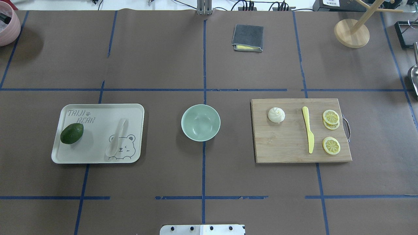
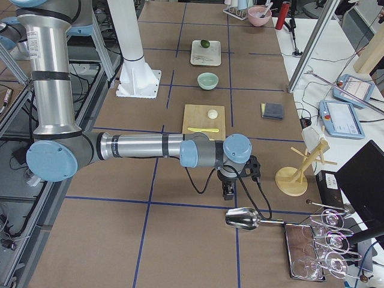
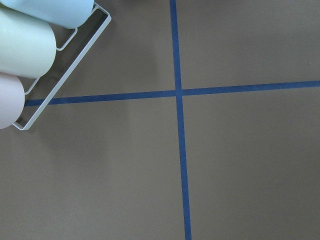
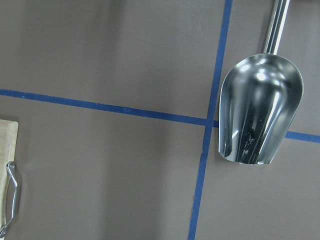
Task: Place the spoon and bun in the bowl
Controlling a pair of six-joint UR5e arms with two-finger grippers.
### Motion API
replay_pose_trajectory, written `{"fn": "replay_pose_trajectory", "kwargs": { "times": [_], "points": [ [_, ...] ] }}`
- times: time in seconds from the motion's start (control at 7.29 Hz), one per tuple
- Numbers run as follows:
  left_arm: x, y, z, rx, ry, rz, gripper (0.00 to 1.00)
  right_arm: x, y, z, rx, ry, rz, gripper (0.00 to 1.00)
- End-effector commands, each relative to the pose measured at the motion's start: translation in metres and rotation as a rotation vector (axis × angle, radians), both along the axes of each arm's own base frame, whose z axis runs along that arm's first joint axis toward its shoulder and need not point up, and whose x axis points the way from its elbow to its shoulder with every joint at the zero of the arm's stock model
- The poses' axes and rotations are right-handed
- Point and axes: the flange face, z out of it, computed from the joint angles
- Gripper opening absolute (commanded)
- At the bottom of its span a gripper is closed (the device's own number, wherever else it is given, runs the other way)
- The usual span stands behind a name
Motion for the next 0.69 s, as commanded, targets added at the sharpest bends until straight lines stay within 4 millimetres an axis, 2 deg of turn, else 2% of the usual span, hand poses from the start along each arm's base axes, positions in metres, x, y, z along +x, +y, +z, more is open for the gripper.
{"fn": "replay_pose_trajectory", "kwargs": {
  "times": [0.0,0.14,0.27,0.41,0.55],
  "points": [
    [0.0,-0.001,-0.002,0.007,0.001,0.0,1.0,0.0,0.0,-0.001,0.001,0.001,0.001,1.0],
    [0.0,-0.002,-0.003,0.02,0.001,0.002,1.0,0.0,0.0,0.0,-0.001,0.002,0.001,1.0],
    [0.0,-0.006,-0.015,0.046,0.001,0.002,1.0,0.0,-0.001,-0.005,0.008,-0.002,0.001,1.0],
    [0.013,-0.018,-0.039,0.112,0.003,0.027,1.0,-0.001,-0.008,-0.013,0.025,-0.002,-0.002,1.0],
    [0.054,-0.028,-0.062,0.22,0.041,0.107,1.0,-0.001,-0.008,-0.017,0.031,-0.003,-0.001,1.0]
  ]
}}
